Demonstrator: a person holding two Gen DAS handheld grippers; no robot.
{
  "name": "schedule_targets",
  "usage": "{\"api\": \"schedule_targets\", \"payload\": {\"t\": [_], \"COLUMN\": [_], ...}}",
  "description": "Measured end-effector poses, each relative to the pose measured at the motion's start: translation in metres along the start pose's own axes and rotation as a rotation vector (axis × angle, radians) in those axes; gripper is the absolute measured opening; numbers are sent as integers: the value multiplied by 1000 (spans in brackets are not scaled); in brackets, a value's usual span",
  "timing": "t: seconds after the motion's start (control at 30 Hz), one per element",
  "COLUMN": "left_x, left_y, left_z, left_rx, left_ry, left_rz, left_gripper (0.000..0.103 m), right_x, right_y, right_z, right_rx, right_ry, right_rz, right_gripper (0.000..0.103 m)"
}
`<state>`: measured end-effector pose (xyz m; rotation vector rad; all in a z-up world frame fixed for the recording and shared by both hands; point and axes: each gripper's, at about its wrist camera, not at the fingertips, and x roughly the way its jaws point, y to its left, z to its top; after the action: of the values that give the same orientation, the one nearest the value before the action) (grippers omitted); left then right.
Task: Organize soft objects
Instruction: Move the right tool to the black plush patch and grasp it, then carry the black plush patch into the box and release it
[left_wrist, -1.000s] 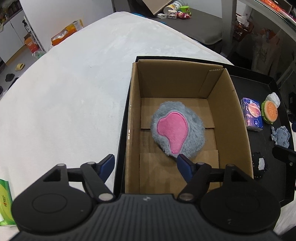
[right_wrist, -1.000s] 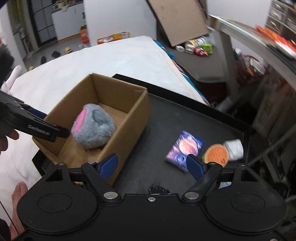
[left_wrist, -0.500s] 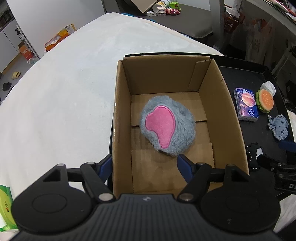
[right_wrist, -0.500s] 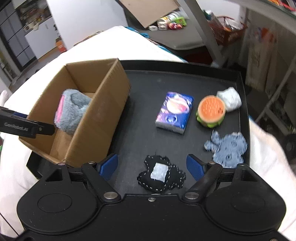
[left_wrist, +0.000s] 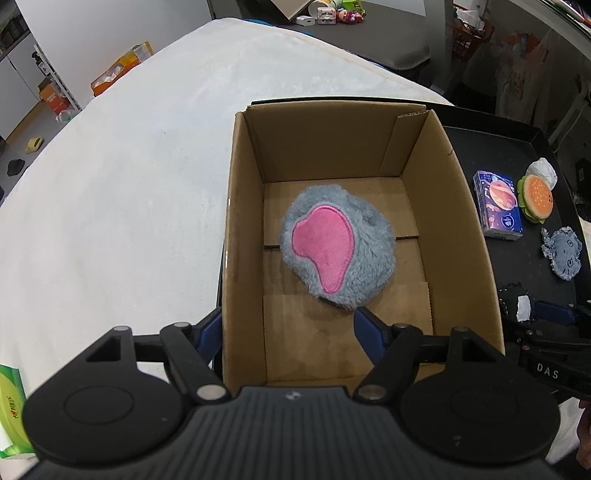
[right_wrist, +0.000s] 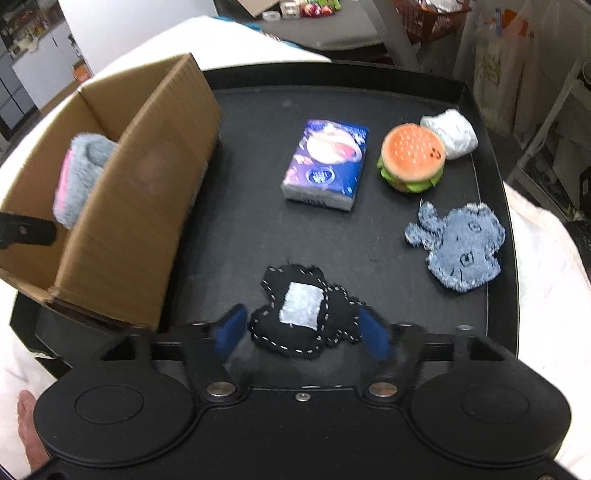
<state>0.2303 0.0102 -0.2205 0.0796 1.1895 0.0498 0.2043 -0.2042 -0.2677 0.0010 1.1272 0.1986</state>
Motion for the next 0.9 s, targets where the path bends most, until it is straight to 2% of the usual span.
{"api": "schedule_targets", "payload": {"t": [0.03,0.1,0.27,0.9], "left_x": [0,0,-1,-7], "left_y": [0,0,2,19], "left_z": [0,0,-1,-2], "left_rx": [0,-1,-5,-39], "left_ry": [0,1,0,-24], "left_rz": [0,-1,-7,-32], "left_gripper": [73,73,73,73], "right_x": [0,-1,-4,-49], "right_y": [0,1,0,13], "right_z": [0,0,3,38], "right_rx": [-3,-16,-23,-48], "right_ry": [0,-6,-6,-122], "right_rz": [-1,-6,7,3], "right_gripper": [54,41,32,31]}}
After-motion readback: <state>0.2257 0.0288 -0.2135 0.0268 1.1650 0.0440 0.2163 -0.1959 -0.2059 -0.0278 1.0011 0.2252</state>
